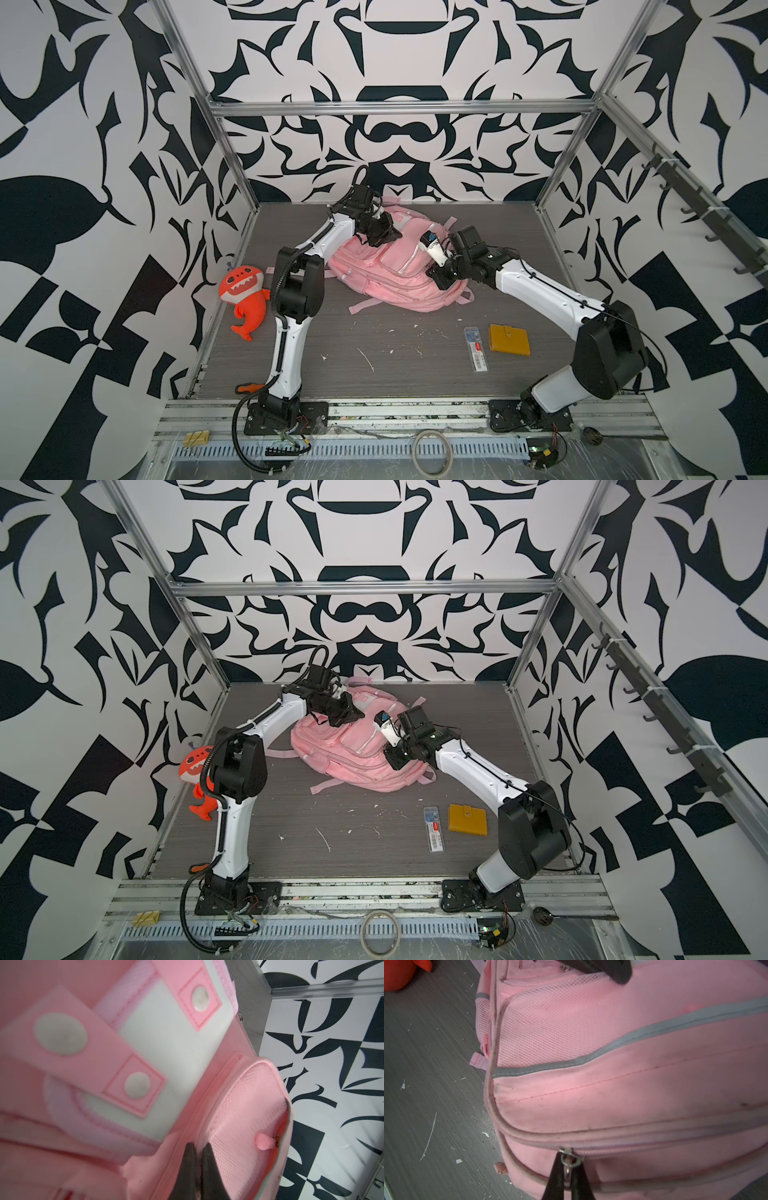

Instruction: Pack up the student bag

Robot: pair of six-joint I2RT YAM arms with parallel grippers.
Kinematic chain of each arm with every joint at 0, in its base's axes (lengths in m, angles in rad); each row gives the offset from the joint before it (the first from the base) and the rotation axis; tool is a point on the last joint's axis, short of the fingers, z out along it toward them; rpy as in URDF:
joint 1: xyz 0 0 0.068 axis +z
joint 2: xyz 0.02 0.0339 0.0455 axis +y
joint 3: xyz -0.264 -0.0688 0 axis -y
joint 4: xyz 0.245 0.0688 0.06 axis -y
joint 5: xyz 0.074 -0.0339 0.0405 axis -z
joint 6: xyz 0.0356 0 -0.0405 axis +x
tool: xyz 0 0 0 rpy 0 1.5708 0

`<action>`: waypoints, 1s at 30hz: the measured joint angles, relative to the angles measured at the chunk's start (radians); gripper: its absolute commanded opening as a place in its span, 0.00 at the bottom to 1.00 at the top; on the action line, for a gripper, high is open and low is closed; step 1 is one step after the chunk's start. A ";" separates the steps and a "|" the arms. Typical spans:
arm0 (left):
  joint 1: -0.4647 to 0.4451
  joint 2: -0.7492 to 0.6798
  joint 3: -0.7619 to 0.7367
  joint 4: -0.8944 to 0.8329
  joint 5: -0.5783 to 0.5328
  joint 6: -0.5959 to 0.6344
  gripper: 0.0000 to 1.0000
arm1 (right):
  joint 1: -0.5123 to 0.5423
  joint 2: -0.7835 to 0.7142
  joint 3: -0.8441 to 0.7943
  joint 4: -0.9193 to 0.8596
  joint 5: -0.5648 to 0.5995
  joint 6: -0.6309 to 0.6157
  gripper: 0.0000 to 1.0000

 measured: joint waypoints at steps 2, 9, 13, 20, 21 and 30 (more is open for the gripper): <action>0.002 0.000 -0.015 0.044 0.002 -0.054 0.00 | 0.021 0.001 0.000 -0.001 0.009 -0.008 0.00; 0.005 0.000 -0.036 0.110 0.020 -0.199 0.00 | 0.109 0.049 0.019 -0.008 0.070 -0.087 0.00; 0.005 0.000 -0.072 0.175 0.018 -0.250 0.00 | 0.116 0.080 0.038 0.002 0.082 -0.087 0.00; 0.010 -0.011 -0.169 0.339 -0.013 -0.333 0.00 | 0.146 0.118 0.077 0.048 0.176 0.130 0.00; 0.011 -0.011 -0.171 0.350 -0.019 -0.341 0.00 | 0.152 0.118 0.079 0.057 0.194 0.172 0.00; 0.017 -0.011 -0.173 0.380 -0.063 -0.407 0.00 | 0.211 0.199 0.148 0.081 0.290 0.372 0.00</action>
